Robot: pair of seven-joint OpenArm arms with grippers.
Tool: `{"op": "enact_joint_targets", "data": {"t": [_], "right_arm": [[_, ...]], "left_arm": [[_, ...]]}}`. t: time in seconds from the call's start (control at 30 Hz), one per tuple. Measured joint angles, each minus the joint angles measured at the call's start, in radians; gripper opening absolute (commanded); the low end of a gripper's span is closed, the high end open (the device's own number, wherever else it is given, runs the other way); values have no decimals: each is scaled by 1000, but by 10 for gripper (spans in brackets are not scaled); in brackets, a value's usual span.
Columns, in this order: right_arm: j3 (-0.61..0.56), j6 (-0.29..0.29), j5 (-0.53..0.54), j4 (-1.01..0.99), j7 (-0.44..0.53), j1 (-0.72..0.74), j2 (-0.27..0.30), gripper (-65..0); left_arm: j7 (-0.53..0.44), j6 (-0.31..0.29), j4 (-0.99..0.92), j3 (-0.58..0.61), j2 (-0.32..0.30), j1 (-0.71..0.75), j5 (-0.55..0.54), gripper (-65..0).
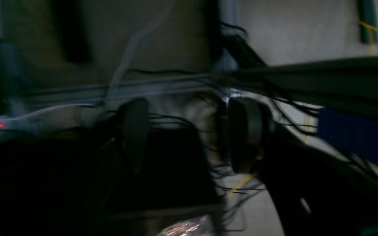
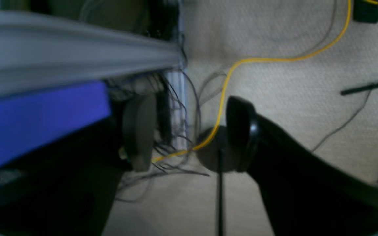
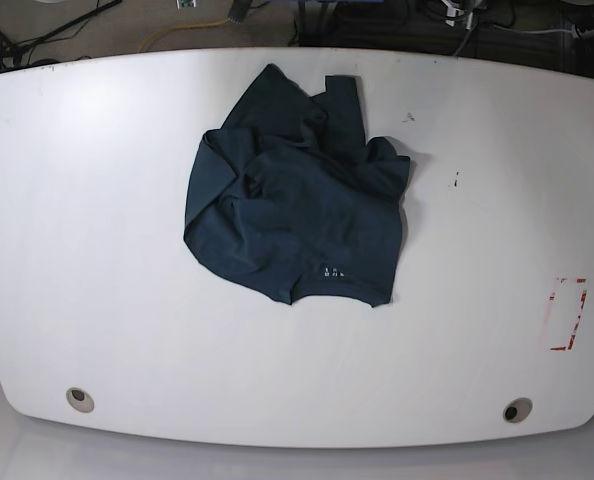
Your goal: Fold the T-shirt properly
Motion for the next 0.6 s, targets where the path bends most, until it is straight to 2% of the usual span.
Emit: {"op": "enact_joint_targets", "data": {"t": [0.17,0.37,0.6], "right_arm": [[-6,2,126,190,-104,-115,-1,-322],[-2,2,217,412,-103,-246,6,-322],[1,3,303,634,-180,-394,2,-322]], "left_arm": [[4,1,162,-57,-21,111,0,-304],[-1,-6,322,-83,-18,237,-1,-304],[5,-6,468,-85,-18,353,-1,-304]]}}
